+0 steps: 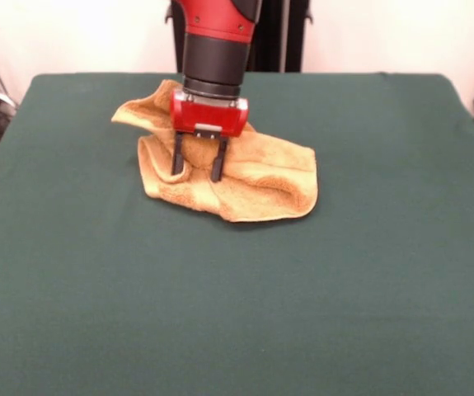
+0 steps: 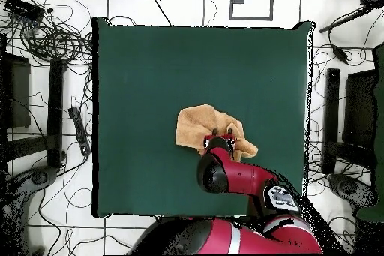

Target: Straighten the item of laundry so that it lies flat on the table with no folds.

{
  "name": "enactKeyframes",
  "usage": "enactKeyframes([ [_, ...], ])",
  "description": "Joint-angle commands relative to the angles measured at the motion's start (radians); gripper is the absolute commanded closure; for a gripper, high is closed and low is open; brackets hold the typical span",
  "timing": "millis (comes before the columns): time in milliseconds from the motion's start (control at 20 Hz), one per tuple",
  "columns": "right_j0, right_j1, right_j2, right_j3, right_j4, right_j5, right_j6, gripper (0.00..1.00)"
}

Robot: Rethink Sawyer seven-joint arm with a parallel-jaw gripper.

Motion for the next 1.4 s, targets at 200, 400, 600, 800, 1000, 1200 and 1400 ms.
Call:
enactKeyframes([
  [200, -0.005, 0.082, 0.081, 0.094, -0.012, 0.269, 0.111, 0.00],
  [400, 0.001, 0.110, 0.079, 0.061, -0.014, 0.259, 0.105, 0.00],
  [600, 0.008, 0.115, 0.075, 0.051, -0.006, 0.265, 0.105, 0.00],
  [800, 0.008, 0.117, 0.076, 0.047, -0.003, 0.271, 0.105, 0.00],
  [1000, 0.010, 0.118, 0.077, 0.041, 0.004, 0.283, 0.104, 0.00],
  [1200, 0.006, 0.100, 0.081, 0.053, 0.002, 0.302, 0.100, 0.00],
  [1400, 0.005, 0.089, 0.085, 0.054, 0.009, 0.311, 0.103, 0.00],
])
